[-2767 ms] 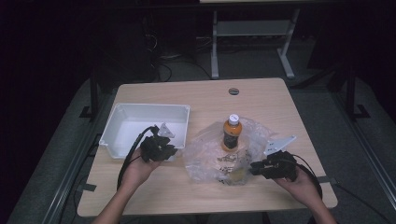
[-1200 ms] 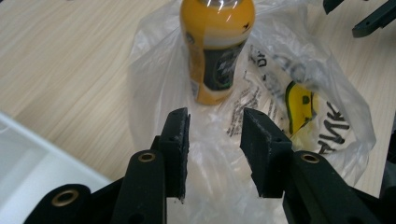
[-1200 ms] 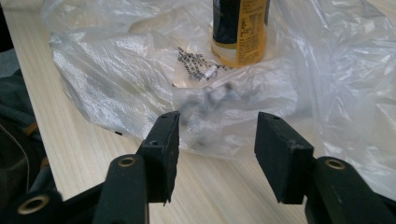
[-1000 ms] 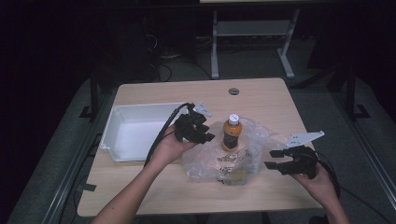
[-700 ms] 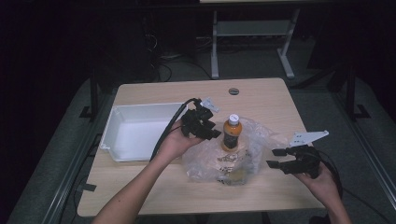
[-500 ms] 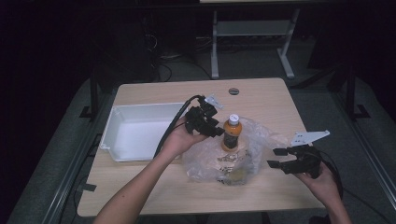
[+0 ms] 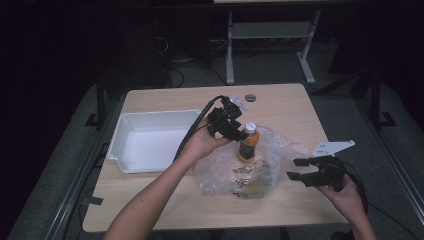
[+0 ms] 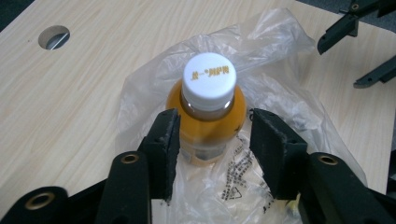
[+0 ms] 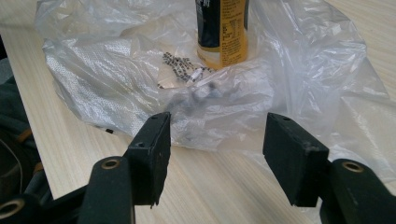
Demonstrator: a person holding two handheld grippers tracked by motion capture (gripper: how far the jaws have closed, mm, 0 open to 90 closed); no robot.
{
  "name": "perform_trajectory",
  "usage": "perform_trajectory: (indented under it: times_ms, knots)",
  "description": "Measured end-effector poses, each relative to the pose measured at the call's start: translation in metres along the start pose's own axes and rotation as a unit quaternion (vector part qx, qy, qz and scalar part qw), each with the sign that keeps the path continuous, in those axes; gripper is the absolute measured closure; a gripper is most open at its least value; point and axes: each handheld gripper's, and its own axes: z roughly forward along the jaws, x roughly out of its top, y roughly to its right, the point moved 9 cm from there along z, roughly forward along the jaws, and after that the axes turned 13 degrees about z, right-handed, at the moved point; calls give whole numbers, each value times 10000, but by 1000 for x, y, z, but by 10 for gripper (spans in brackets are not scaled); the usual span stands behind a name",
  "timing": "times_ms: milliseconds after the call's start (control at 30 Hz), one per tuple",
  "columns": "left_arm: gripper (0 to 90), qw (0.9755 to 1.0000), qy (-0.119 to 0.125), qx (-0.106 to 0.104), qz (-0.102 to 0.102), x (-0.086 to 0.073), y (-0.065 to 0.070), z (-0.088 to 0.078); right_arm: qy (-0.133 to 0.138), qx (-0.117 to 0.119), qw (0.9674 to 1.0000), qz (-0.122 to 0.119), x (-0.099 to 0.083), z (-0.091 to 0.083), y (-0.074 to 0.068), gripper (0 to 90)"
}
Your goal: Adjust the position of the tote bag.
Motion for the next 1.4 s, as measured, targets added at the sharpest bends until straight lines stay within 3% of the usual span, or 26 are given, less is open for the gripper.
perform_trajectory:
  times_ms: [333, 800, 1400]
  knots:
    - [513, 9999, 31, -97, 4, 10, -4, 5, 30, -27, 10000, 17, 0, -1, 1, 385]
    - [520, 9996, -132, -242, 36, 17, -6, 18, 45, -59, 10000, 19, 0, -2, 2, 358]
    - [560, 9994, -277, -210, 30, 18, -8, 26, 63, -59, 10000, -16, 1, -2, 1, 357]
